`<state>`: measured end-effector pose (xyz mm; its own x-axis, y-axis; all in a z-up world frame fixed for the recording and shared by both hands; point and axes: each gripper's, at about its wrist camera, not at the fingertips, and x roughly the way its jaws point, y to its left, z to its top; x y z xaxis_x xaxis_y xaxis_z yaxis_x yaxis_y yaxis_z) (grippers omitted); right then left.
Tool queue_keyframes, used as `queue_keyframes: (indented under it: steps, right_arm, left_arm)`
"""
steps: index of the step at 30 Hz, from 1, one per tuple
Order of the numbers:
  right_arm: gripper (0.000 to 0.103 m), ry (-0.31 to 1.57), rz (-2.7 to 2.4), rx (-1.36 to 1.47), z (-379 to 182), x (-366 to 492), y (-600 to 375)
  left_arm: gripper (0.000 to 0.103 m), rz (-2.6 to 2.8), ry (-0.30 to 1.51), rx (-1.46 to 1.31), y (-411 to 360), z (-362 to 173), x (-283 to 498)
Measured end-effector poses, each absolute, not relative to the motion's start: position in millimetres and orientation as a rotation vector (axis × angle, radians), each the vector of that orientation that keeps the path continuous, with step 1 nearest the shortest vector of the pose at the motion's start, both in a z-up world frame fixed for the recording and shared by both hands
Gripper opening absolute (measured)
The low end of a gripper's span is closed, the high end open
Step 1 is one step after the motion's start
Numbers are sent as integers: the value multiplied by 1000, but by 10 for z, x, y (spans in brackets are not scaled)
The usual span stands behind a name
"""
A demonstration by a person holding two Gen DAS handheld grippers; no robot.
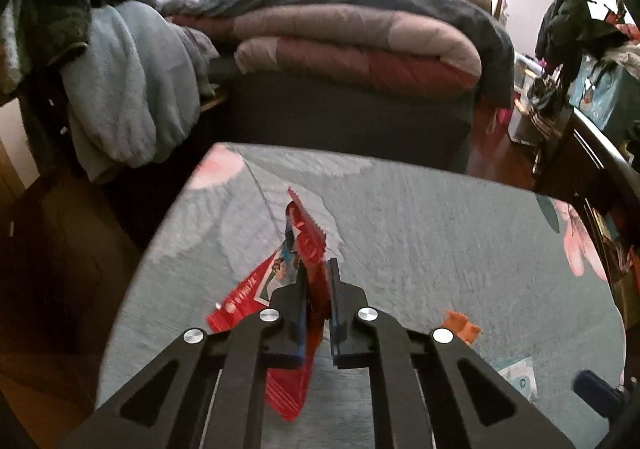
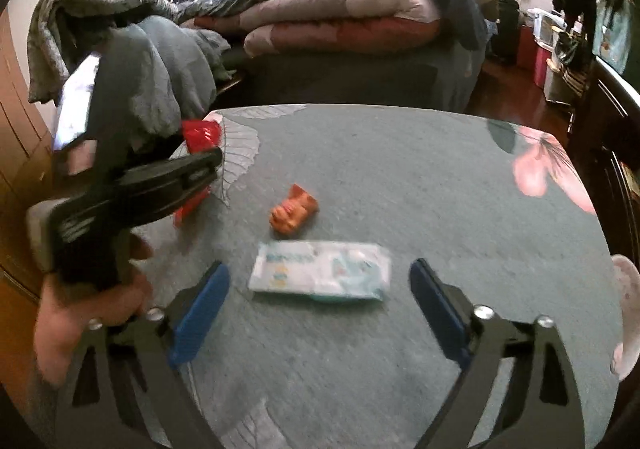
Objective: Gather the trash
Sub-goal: 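Grasp the red wrapper with the left tool while the right tool grasps the orange figurine, then carry the red wrapper and figurine to the wastebasket and open both tools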
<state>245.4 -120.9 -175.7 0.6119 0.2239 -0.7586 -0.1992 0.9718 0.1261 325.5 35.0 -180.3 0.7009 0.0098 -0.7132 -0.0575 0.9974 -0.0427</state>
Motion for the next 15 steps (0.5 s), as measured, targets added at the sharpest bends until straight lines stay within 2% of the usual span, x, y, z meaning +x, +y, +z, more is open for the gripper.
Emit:
queue_keyframes:
  steps: [3, 11, 13, 15]
  right_arm:
    - [71, 897, 243, 6, -1816, 2628, -1067]
    - [54, 975, 248, 0, -2020, 3061, -767]
    - [46, 991, 245, -7, -2067, 3119, -695]
    - [31, 995, 238, -24, -2104, 3146, -648]
  left_arm:
    - [8, 56, 758, -87, 494, -1682, 3188]
    - [8, 47, 740, -159, 810, -1589, 3062]
    - [8, 36, 737, -172, 843, -1583, 3024]
    - [8, 23, 732, -182, 861, -1563, 2987]
